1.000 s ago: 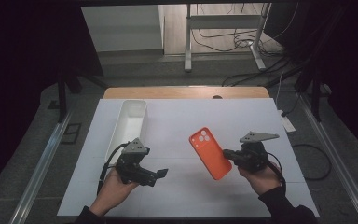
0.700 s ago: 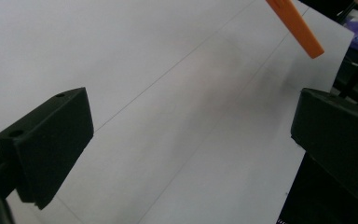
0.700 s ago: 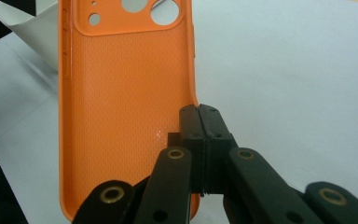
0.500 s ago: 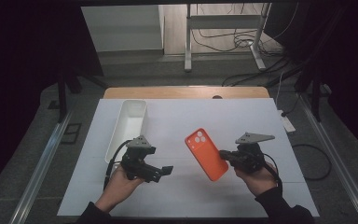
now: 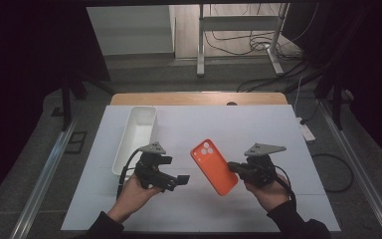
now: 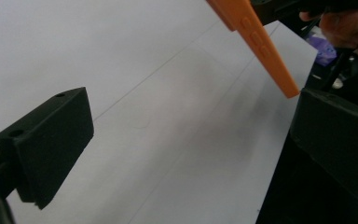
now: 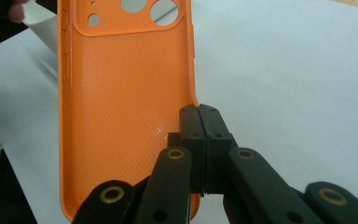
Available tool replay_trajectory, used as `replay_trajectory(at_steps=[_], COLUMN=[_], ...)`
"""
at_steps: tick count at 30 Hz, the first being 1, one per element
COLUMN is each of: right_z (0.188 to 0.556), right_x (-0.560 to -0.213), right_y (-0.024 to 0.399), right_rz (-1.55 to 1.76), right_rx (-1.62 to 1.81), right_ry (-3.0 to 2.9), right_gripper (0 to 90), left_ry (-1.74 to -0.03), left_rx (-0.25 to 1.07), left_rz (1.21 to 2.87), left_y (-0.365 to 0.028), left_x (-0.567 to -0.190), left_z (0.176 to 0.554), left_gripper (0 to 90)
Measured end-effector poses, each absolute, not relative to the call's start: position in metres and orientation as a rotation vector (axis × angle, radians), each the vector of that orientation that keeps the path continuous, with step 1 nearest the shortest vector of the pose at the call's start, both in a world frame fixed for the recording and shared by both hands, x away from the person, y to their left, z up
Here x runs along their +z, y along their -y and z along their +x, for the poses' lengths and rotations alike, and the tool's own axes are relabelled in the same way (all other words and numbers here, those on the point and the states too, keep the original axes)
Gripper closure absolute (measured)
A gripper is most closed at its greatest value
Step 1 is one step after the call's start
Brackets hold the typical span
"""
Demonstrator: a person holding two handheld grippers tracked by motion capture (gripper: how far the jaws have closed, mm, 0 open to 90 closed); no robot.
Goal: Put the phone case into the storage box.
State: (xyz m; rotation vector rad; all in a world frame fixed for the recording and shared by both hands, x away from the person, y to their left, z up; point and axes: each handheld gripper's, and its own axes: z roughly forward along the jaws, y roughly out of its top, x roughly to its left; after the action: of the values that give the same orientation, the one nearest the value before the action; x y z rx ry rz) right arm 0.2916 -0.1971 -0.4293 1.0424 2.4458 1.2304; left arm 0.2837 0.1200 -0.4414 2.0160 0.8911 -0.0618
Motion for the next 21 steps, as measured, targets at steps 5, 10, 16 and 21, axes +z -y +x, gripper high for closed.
replay_trajectory(at_steps=[5, 10, 16, 21], right_z=[0.289, 0.287, 0.285, 0.283], right_x=[-0.430, -0.432, -0.433, -0.433], right_y=[0.191, 0.184, 0.177, 0.173], right_rz=[1.037, 1.012, 0.991, 0.976], right_rx=[1.242, 1.234, 1.229, 1.227], right_ry=[-2.459, -2.464, -2.467, -2.470], right_gripper=[88.5, 88.5, 88.5, 88.6], left_ry=[-0.882, -0.879, -0.873, -0.875], left_rx=[-0.093, -0.121, -0.154, -0.162], left_rz=[2.013, 2.009, 1.998, 2.002], left_y=[-0.116, -0.112, -0.107, -0.104], left_x=[-0.442, -0.441, -0.442, -0.442], left_z=[0.286, 0.288, 0.290, 0.291], left_gripper=[0.0, 0.0, 0.1, 1.5])
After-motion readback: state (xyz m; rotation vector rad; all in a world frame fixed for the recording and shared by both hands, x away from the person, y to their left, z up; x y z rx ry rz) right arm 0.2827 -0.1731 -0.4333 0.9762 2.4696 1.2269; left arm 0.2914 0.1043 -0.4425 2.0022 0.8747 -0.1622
